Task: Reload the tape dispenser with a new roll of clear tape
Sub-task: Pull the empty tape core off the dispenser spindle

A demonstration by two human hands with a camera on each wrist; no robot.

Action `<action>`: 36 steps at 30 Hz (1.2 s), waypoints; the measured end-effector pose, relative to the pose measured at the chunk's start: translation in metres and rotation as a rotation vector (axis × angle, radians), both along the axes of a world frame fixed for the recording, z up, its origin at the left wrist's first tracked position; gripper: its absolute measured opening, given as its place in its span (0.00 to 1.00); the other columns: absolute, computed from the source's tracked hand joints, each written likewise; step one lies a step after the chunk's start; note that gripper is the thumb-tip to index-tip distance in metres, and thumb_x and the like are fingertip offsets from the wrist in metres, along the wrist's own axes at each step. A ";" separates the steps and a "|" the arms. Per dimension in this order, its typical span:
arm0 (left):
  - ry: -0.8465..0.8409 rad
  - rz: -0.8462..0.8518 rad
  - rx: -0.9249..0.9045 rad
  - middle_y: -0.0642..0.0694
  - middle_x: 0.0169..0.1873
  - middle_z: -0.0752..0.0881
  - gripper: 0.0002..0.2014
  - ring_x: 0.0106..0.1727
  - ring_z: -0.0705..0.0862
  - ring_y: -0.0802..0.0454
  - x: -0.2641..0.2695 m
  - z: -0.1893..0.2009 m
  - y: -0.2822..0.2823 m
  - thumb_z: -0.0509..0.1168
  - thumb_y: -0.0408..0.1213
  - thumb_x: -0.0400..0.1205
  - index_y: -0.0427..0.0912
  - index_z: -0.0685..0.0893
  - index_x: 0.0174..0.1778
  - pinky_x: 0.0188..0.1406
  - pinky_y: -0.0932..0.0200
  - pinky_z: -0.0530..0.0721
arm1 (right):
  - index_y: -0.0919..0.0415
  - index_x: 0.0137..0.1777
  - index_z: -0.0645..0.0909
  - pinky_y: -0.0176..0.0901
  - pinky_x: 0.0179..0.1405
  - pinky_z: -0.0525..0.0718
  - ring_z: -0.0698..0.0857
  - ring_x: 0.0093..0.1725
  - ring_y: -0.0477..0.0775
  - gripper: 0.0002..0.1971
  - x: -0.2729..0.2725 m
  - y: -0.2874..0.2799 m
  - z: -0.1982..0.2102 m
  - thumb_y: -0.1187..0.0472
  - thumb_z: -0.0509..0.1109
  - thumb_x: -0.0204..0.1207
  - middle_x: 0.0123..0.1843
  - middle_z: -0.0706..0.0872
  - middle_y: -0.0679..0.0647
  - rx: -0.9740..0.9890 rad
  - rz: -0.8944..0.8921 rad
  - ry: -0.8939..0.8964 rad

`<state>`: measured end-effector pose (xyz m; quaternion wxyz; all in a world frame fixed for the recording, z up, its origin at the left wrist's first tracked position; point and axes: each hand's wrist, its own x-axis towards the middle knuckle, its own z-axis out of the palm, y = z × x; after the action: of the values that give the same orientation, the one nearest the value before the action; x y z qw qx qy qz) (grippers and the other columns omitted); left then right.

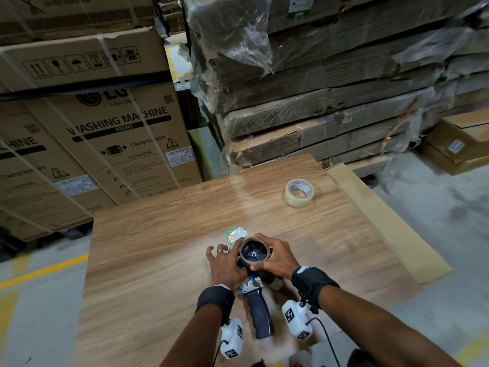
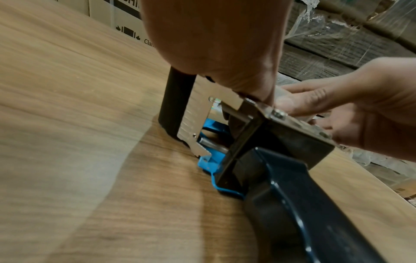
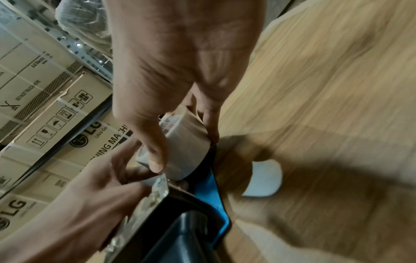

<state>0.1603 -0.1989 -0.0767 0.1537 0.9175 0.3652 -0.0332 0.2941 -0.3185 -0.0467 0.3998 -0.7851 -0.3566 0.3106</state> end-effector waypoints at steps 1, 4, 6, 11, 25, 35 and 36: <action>-0.001 -0.003 0.006 0.52 0.49 0.90 0.41 0.72 0.74 0.49 0.000 0.000 0.000 0.68 0.55 0.68 0.63 0.66 0.80 0.74 0.42 0.46 | 0.57 0.75 0.82 0.39 0.71 0.83 0.88 0.64 0.44 0.46 -0.001 -0.002 -0.002 0.60 0.90 0.52 0.65 0.90 0.48 0.014 0.007 0.004; -0.012 -0.005 0.009 0.52 0.48 0.91 0.41 0.72 0.75 0.48 -0.001 0.001 -0.001 0.70 0.56 0.67 0.63 0.67 0.79 0.74 0.42 0.47 | 0.57 0.77 0.80 0.42 0.70 0.85 0.89 0.64 0.44 0.47 -0.004 -0.004 -0.007 0.61 0.89 0.53 0.65 0.91 0.51 0.021 -0.008 0.038; -0.040 0.004 0.009 0.53 0.44 0.91 0.39 0.70 0.76 0.48 -0.001 0.001 -0.002 0.70 0.54 0.66 0.64 0.69 0.77 0.73 0.42 0.48 | 0.58 0.75 0.82 0.37 0.68 0.84 0.89 0.61 0.43 0.45 -0.004 -0.003 -0.005 0.60 0.90 0.53 0.62 0.91 0.47 0.015 -0.032 0.046; -0.044 0.011 0.015 0.54 0.38 0.89 0.38 0.64 0.79 0.47 0.001 -0.001 -0.002 0.68 0.48 0.64 0.65 0.69 0.74 0.70 0.42 0.53 | 0.65 0.69 0.86 0.11 0.51 0.73 0.84 0.57 0.41 0.37 0.002 -0.001 0.004 0.67 0.90 0.56 0.53 0.86 0.41 0.011 -0.067 0.084; -0.035 0.028 0.006 0.53 0.41 0.89 0.37 0.68 0.77 0.48 0.003 0.002 -0.003 0.69 0.51 0.68 0.65 0.66 0.75 0.70 0.43 0.52 | 0.66 0.67 0.87 0.11 0.47 0.73 0.84 0.54 0.43 0.35 0.003 0.001 0.014 0.68 0.90 0.56 0.50 0.85 0.43 0.011 -0.071 0.122; -0.041 0.039 -0.001 0.54 0.46 0.90 0.37 0.69 0.77 0.48 0.003 -0.001 -0.003 0.70 0.57 0.66 0.64 0.69 0.73 0.71 0.41 0.52 | 0.56 0.74 0.83 0.40 0.69 0.85 0.88 0.62 0.42 0.44 -0.011 -0.005 0.007 0.66 0.90 0.52 0.61 0.91 0.44 0.061 -0.079 0.030; -0.037 0.039 0.007 0.53 0.47 0.90 0.37 0.68 0.78 0.47 0.002 0.000 -0.002 0.69 0.55 0.66 0.63 0.69 0.74 0.71 0.41 0.53 | 0.56 0.71 0.85 0.35 0.66 0.85 0.88 0.58 0.38 0.42 -0.010 -0.003 0.007 0.66 0.90 0.52 0.56 0.91 0.40 0.056 -0.082 0.038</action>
<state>0.1624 -0.2013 -0.0767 0.1578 0.9112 0.3804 -0.0118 0.2845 -0.3218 -0.0399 0.4408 -0.7815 -0.3253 0.2987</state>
